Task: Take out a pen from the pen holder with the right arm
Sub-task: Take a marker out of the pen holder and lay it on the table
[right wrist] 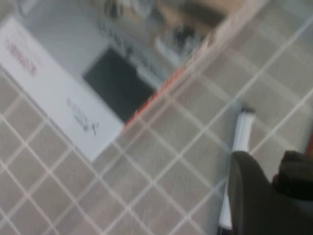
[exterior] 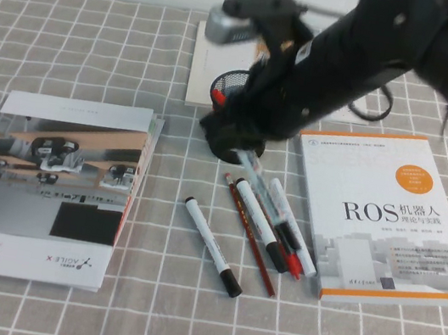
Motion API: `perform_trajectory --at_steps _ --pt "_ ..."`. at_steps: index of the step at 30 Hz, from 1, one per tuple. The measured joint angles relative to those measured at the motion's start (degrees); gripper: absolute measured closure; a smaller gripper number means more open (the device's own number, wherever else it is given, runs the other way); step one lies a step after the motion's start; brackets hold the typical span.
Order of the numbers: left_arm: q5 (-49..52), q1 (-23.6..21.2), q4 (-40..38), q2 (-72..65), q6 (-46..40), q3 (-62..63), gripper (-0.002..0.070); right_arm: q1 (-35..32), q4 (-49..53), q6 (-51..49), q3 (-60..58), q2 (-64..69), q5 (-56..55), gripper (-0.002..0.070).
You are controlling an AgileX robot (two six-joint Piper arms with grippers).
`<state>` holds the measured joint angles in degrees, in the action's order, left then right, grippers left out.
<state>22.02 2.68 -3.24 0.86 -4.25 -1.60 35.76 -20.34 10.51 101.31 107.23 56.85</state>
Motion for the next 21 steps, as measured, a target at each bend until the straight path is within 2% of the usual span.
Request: perform_trajectory --at_steps 8,21 --pt "0.0 0.0 0.0 0.0 0.0 0.0 0.0680 0.7 -0.4 -0.4 0.0 8.2 0.5 0.0595" --pt "0.0 0.0 0.0 0.0 0.0 0.0 0.0680 0.7 -0.8 0.6 0.0 16.1 -11.8 0.0595"
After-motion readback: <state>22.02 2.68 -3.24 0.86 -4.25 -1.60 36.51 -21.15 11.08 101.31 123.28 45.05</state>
